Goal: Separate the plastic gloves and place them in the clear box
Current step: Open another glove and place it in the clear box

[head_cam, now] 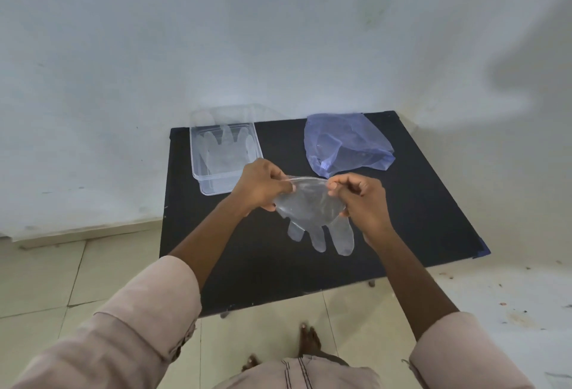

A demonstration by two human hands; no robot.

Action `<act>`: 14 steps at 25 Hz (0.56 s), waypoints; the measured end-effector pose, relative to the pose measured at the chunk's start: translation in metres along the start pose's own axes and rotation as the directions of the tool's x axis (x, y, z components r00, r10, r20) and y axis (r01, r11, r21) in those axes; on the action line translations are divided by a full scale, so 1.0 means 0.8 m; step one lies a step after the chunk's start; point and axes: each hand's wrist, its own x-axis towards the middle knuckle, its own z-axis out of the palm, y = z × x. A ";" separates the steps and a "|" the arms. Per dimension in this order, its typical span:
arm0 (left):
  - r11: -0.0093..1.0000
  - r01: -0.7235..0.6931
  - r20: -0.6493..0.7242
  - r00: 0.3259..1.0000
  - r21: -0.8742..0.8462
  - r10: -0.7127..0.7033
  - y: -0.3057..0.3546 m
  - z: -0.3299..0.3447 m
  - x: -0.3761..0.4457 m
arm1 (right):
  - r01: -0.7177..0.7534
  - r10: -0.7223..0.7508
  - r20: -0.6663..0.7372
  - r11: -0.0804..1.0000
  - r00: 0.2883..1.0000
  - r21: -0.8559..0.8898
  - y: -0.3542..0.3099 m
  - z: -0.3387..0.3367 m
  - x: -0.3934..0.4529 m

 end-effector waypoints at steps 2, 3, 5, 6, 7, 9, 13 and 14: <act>0.993 -0.046 0.032 0.998 -0.112 0.050 -0.005 -0.016 -0.001 | -0.049 0.047 0.022 0.994 0.999 0.097 -0.016 0.003 0.002; 0.980 -0.066 0.063 0.995 -0.187 0.079 -0.007 -0.023 -0.003 | -0.061 0.056 0.046 0.990 0.997 0.125 -0.022 0.004 0.003; 0.943 -0.084 0.101 0.987 -0.323 0.123 -0.010 -0.034 -0.006 | -0.060 0.047 0.090 0.988 0.995 0.140 -0.035 0.005 0.004; 0.927 -0.091 0.100 0.986 -0.364 0.136 -0.011 -0.038 -0.006 | -0.052 0.036 0.109 0.988 0.993 0.145 -0.042 0.006 0.006; 0.917 -0.095 0.093 0.986 -0.387 0.141 -0.013 -0.042 -0.005 | -0.047 0.027 0.125 0.987 0.992 0.156 -0.048 0.008 0.008; 0.899 -0.093 0.074 0.988 -0.427 0.138 -0.016 -0.050 -0.001 | -0.051 0.023 0.152 0.983 0.988 0.179 -0.056 0.012 0.016; 0.859 -0.092 0.016 0.993 -0.503 0.115 -0.020 -0.068 0.018 | -0.072 0.027 0.225 0.978 0.974 0.194 -0.069 0.028 0.045; 0.855 -0.095 -0.005 0.994 -0.509 0.108 -0.022 -0.075 0.024 | -0.082 0.034 0.240 0.977 0.970 0.195 -0.073 0.034 0.057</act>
